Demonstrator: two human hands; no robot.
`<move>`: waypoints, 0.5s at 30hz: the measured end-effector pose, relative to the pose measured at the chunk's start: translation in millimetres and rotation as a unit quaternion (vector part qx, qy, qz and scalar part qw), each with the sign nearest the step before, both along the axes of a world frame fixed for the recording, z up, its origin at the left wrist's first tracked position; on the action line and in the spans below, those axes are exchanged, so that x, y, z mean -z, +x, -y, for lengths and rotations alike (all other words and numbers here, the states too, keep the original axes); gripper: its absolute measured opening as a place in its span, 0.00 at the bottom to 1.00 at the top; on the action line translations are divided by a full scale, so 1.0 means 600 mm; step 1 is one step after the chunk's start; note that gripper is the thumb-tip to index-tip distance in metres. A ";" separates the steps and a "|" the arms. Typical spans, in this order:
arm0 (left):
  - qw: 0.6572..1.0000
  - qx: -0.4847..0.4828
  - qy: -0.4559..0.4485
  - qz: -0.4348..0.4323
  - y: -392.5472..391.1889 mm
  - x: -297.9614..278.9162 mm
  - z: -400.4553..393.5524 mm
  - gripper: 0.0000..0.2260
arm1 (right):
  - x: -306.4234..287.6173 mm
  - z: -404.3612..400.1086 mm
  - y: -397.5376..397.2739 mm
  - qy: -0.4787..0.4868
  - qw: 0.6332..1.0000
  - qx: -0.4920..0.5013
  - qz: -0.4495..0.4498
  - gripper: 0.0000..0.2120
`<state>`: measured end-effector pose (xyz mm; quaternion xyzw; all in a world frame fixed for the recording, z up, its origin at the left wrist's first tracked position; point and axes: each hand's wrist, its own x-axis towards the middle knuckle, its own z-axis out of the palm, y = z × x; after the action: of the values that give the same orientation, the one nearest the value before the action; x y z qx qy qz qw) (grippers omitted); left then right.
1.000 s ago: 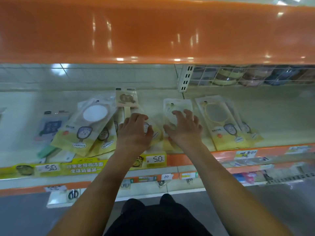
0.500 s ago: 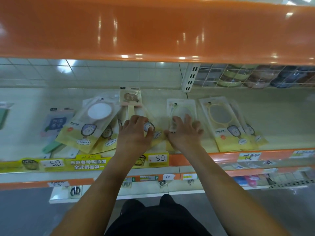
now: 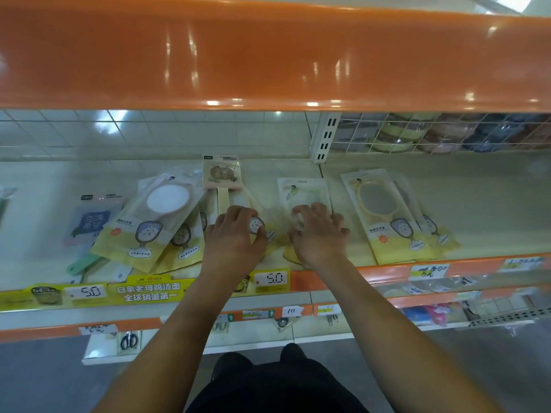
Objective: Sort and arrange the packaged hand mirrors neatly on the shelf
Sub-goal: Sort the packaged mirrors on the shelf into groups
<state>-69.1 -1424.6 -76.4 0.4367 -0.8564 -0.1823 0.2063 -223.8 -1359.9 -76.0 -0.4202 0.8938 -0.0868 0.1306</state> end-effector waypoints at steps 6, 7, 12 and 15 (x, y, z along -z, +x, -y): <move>1.000 0.007 -0.008 0.000 -0.006 0.005 -0.005 0.16 | 0.003 -0.012 -0.004 -0.020 1.000 0.001 0.008 0.17; 1.000 0.009 -0.010 0.002 -0.007 0.005 -0.006 0.16 | 0.002 -0.014 -0.006 -0.021 1.000 0.000 0.010 0.17; 1.000 0.016 -0.015 0.001 -0.014 0.002 -0.006 0.14 | -0.008 -0.022 -0.006 -0.048 0.998 0.010 0.029 0.17; 1.000 0.018 -0.016 -0.002 -0.021 0.001 -0.008 0.13 | -0.019 -0.025 -0.004 -0.078 0.997 0.012 0.027 0.17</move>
<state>-81.6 -1419.9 -76.8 0.4173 -0.8668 -0.1732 0.2111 -226.4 -1344.7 -64.6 -0.4154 0.8855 -0.1690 0.1210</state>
